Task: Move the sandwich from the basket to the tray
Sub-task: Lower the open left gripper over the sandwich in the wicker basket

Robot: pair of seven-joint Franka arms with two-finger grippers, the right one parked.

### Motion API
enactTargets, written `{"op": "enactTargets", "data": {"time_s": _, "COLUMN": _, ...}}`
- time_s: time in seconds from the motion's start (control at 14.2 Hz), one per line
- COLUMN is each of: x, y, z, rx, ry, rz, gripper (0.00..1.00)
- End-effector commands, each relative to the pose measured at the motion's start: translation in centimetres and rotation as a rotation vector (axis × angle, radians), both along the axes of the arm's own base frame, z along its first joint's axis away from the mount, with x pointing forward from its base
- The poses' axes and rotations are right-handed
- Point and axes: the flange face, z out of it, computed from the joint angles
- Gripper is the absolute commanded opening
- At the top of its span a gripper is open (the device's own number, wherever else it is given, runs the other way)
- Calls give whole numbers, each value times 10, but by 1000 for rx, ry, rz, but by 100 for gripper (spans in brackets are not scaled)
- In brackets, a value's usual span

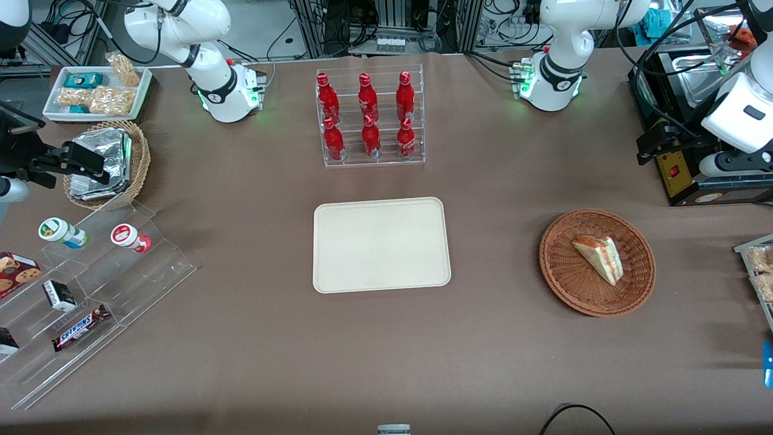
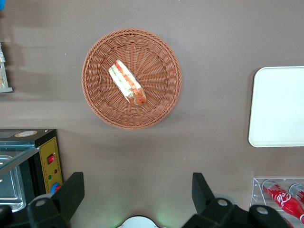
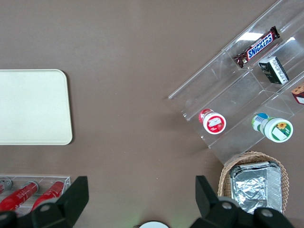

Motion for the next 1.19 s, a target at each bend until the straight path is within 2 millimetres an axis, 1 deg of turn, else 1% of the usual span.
{"op": "enactTargets", "data": {"time_s": 0.0, "x": 3, "y": 2, "z": 3, "rx": 10, "ry": -10, "rz": -24, "gripper": 100}}
{"op": "enactTargets", "data": {"time_s": 0.49, "x": 3, "y": 2, "z": 0, "rx": 12, "ry": -4, "rz": -26, "gripper": 100}}
{"op": "enactTargets", "data": {"time_s": 0.63, "x": 3, "y": 0, "z": -4, "rx": 15, "ry": 8, "rz": -27, "gripper": 100}}
{"op": "enactTargets", "data": {"time_s": 0.84, "x": 2, "y": 3, "z": -29, "rx": 22, "ry": 63, "rz": -20, "gripper": 100}}
{"op": "enactTargets", "data": {"time_s": 1.05, "x": 7, "y": 7, "z": -52, "rx": 28, "ry": 101, "rz": -14, "gripper": 100}}
{"op": "enactTargets", "data": {"time_s": 1.12, "x": 12, "y": 9, "z": -70, "rx": 29, "ry": 136, "rz": -12, "gripper": 100}}
